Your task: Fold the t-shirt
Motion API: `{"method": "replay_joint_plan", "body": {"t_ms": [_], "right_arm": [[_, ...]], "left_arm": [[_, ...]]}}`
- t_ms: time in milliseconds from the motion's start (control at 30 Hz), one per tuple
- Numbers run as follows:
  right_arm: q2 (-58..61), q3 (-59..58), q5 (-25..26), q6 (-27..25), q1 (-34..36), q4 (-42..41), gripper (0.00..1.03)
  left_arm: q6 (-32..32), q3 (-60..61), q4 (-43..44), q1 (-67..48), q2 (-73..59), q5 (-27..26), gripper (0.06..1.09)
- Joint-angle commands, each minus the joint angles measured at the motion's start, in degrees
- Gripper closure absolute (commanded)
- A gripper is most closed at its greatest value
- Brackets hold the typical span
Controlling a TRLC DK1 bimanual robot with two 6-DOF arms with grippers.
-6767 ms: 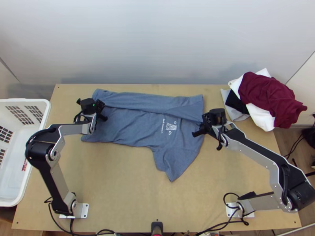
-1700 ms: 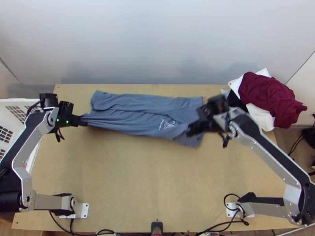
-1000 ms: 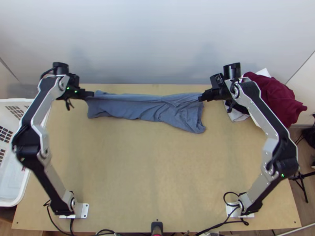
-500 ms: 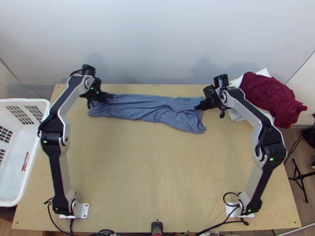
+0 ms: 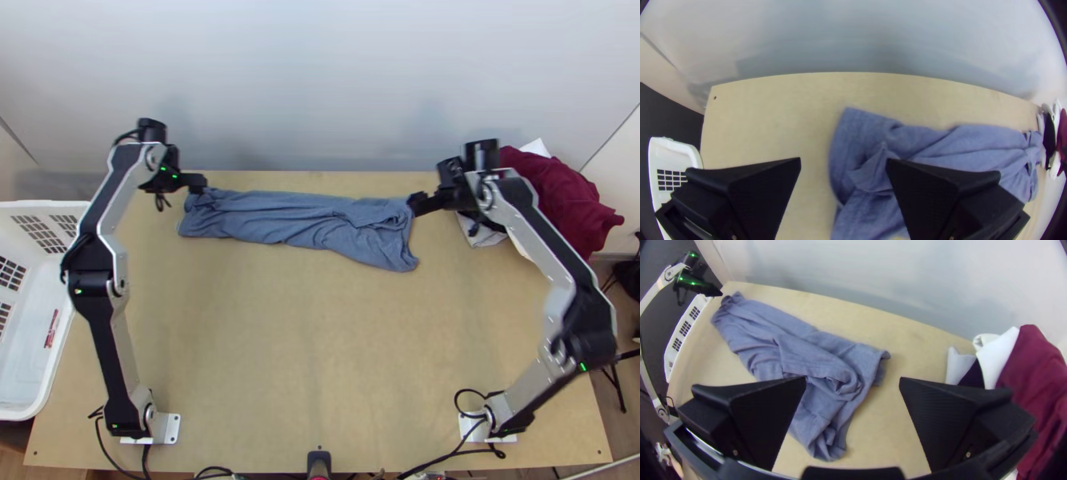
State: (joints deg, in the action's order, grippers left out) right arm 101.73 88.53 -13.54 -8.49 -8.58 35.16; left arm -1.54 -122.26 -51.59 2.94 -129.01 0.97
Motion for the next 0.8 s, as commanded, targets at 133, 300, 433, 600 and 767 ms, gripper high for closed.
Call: {"method": "replay_joint_plan", "body": {"t_ms": [133, 300, 433, 600, 767], "right_arm": [[-20.35, -10.40, -0.35, 4.10, -0.47, 2.55, 0.03], [-25.09, -13.21, -0.52, 6.38, -1.53, 2.72, 0.03], [-26.67, -14.44, -0.43, 6.38, -1.53, 3.08, 0.03], [-27.47, -14.62, -0.43, 6.56, -1.26, 3.60, 0.03], [-27.82, -14.26, -0.52, 7.52, -1.53, 3.78, 0.03]], "left_arm": [[-2.68, 3.34, -2.72, 7.08, 1.22, -3.35, 0.15], [2.60, 3.43, -3.51, 8.40, -0.28, -16.97, 0.15], [6.46, 3.16, -3.51, 7.61, -2.03, -22.68, 0.15], [9.28, 3.16, -3.43, 6.29, -3.79, -25.76, 0.14], [11.21, 3.25, -3.16, 5.76, -4.85, -28.13, 0.12]]}}
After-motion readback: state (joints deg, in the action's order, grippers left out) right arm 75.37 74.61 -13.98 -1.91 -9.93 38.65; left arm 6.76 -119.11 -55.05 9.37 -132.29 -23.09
